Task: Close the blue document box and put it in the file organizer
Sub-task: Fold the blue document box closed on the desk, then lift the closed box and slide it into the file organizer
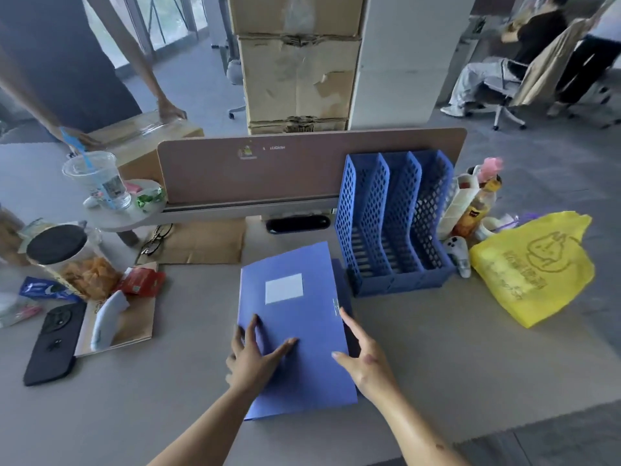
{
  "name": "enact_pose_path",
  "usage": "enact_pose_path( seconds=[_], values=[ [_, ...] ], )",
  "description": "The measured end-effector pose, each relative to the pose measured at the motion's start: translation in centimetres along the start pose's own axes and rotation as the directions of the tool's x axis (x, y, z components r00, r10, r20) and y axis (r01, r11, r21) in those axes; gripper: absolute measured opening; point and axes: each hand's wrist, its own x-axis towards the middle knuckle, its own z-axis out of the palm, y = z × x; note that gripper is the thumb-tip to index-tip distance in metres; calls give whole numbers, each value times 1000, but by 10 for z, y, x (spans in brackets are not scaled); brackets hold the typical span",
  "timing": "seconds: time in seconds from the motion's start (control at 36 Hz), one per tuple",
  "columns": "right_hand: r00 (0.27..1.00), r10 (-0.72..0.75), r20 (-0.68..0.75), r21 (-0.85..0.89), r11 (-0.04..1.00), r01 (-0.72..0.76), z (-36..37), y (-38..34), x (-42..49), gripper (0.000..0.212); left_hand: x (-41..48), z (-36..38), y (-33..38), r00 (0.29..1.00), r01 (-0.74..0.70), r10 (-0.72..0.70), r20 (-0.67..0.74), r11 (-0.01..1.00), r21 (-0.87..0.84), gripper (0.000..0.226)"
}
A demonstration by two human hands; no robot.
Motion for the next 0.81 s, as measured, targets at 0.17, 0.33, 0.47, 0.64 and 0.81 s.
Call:
enact_pose_path(
  seconds=[0.17, 0.33, 0.47, 0.64, 0.81],
  values=[
    [992, 127, 0, 119, 985, -126, 8, 30, -5, 75, -6, 15, -4, 997, -5, 21, -81, 981, 195, 110],
    [975, 220, -14, 190, 958, -213, 11, 45, -4, 79, -4, 32, -3, 994, 9, 25, -109, 954, 300, 108],
    [968, 251, 4, 194, 950, -247, 4, 51, 3, 80, -5, 44, 0, 992, 29, 15, -124, 939, 343, 107],
    [951, 310, 14, 178, 935, -307, 4, 55, 9, 79, -6, 50, -4, 990, 28, 29, -138, 918, 395, 104],
    [942, 335, 6, 161, 930, -331, 7, 62, 13, 80, -7, 54, -3, 989, 35, 28, -147, 910, 413, 104]
  ],
)
